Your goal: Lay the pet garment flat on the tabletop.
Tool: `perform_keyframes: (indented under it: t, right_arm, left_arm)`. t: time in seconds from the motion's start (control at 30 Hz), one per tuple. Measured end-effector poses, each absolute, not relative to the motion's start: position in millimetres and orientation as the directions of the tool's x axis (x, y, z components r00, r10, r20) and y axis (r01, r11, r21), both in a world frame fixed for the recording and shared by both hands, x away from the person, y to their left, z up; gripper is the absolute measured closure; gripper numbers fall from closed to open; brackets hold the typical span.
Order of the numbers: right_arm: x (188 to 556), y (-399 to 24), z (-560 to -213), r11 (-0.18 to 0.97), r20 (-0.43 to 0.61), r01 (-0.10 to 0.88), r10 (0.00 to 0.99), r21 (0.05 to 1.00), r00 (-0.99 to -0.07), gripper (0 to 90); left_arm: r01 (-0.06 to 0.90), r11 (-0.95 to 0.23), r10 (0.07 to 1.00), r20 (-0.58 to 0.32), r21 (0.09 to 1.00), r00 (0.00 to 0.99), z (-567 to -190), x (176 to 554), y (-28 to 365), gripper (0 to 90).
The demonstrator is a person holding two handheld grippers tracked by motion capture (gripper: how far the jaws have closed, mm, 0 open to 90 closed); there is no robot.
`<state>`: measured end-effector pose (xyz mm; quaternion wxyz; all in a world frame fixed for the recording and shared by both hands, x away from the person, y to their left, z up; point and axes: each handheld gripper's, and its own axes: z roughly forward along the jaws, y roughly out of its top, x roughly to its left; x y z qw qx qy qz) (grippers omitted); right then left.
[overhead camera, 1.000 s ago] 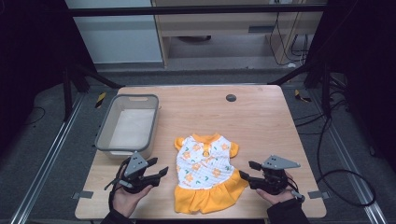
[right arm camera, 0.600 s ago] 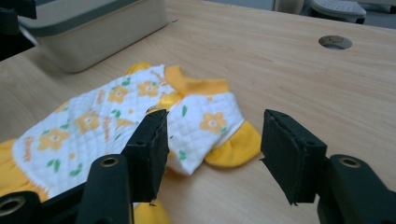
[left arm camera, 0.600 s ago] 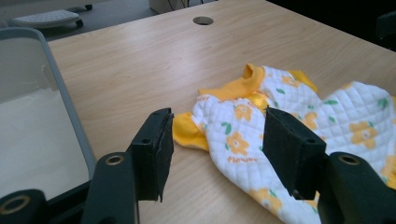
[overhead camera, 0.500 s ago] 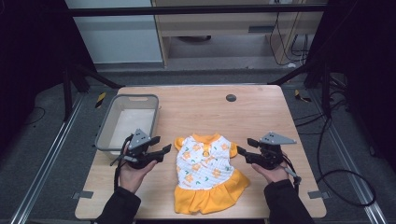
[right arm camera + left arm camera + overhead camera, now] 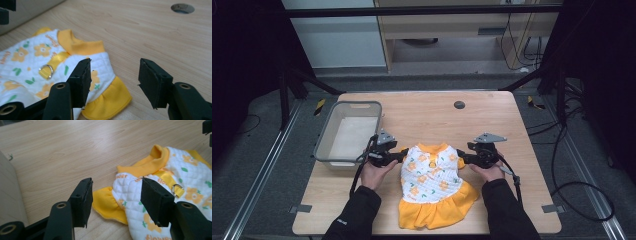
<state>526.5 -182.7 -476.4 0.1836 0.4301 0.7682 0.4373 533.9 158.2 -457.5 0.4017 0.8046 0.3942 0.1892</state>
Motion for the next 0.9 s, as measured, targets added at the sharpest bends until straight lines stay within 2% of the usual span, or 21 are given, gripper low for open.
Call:
perform_keyframes:
  t: [0.33,0.5,0.63,0.77,0.9]
  right_arm:
    - [536.0,-170.0,-497.7,0.327,0.071,0.545,0.808,0.772,-0.585,52.4]
    - [537.4,-170.0,-500.8,0.335,0.079,0.559,0.805,0.758,-0.588,58.9]
    - [537.1,-167.0,-501.0,0.342,0.084,0.566,0.8,0.75,-0.594,66.1]
    - [536.5,-162.8,-499.3,0.355,0.091,0.577,0.792,0.735,-0.604,77.1]
    - [536.6,-161.0,-498.0,0.359,0.089,0.581,0.793,0.73,-0.602,82.4]
  left_arm:
    - [0.534,-0.421,0.786,0.0,0.733,0.619,-482.0,548.0,139.4,42.5]
    - [0.549,-0.449,0.784,0.016,0.705,0.62,-488.8,549.9,137.4,45.7]
    - [0.555,-0.455,0.784,0.017,0.697,0.621,-492.9,549.5,137.5,49.7]
    - [0.565,-0.443,0.787,0.001,0.696,0.617,-494.8,548.8,137.7,54.1]
    - [0.569,-0.446,0.785,-0.003,0.691,0.62,-493.6,547.3,135.6,65.1]
